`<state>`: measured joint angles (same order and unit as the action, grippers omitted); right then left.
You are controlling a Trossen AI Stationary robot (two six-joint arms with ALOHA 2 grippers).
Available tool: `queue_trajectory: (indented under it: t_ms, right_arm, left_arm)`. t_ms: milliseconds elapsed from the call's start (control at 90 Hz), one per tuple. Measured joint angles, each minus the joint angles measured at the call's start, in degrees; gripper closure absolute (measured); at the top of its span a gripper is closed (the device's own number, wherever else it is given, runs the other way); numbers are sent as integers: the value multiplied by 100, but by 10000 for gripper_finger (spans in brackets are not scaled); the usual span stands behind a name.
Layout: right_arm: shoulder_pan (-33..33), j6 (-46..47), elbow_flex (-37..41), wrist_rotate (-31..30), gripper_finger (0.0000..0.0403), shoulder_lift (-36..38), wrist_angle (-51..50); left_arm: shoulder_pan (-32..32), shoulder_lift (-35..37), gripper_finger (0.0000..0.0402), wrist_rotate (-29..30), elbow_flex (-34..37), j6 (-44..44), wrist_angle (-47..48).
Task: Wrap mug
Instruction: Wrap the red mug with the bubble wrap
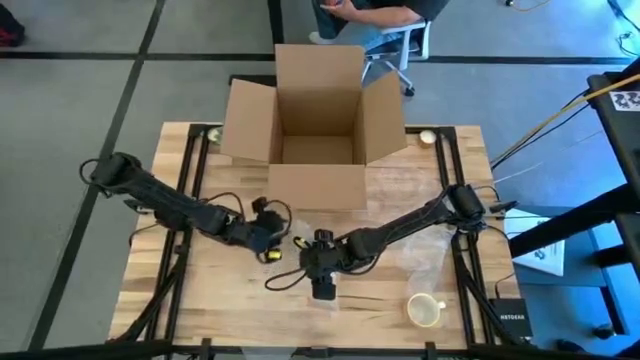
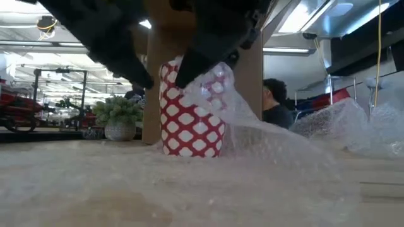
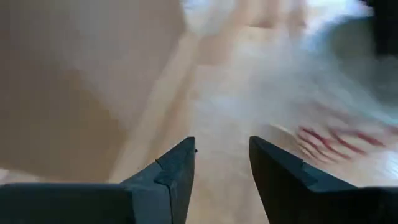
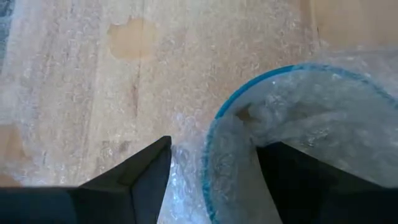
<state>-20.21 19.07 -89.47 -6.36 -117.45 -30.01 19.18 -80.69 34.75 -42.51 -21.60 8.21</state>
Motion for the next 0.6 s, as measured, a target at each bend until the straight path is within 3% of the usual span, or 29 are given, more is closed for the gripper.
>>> queue_trajectory:
  t_ms: [300, 600]
  right_arm:
    - [-1, -4, -2, -32, 178, 0, 6]
    - [4, -7, -4, -114, 178, 0, 17]
  left_arm:
    - [-40, -234, 266, -1484, 40, 863, -1887]
    - [171, -620, 266, -1788, 32, 864, -2068]
